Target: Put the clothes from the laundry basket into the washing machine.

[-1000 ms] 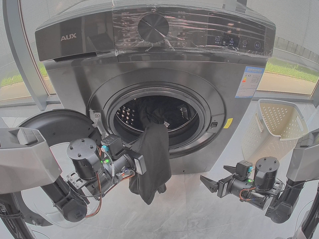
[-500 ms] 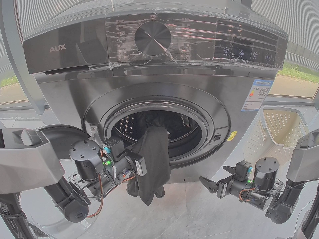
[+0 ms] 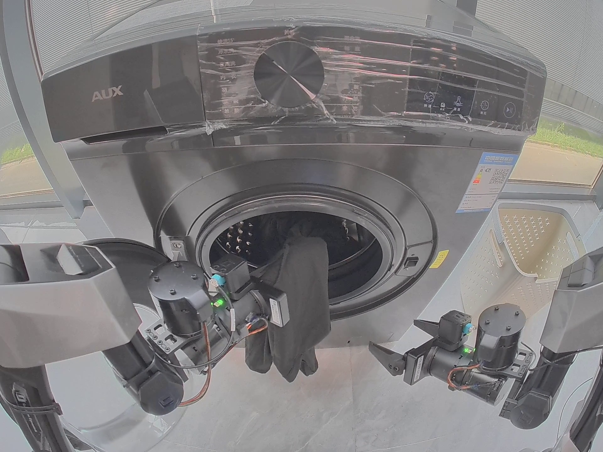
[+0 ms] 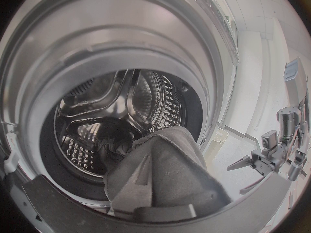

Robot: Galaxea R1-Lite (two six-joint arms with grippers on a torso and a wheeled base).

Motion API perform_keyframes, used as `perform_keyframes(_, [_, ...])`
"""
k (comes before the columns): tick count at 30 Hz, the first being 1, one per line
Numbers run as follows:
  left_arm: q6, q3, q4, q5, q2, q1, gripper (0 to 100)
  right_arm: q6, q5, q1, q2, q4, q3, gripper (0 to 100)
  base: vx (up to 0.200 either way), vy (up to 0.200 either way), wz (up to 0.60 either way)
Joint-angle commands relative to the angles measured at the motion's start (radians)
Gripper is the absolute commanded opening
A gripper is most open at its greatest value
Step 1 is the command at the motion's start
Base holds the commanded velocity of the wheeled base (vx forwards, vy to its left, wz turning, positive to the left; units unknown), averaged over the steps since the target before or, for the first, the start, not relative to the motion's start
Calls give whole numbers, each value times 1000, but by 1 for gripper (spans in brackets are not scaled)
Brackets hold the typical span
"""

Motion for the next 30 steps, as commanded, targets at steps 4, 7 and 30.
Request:
perform_keyframes(4, [9, -136, 1, -36, 145, 13, 0, 0, -1, 34, -9, -2, 15, 100, 0, 0, 0])
perform_keyframes(7, [6, -237, 1, -28, 204, 13, 0, 0, -1, 42, -8, -2, 15, 100, 0, 0, 0])
perform_keyframes(30, [3, -777, 309, 29, 445, 73, 0, 0, -1, 39, -25, 0, 11, 100, 0, 0, 0])
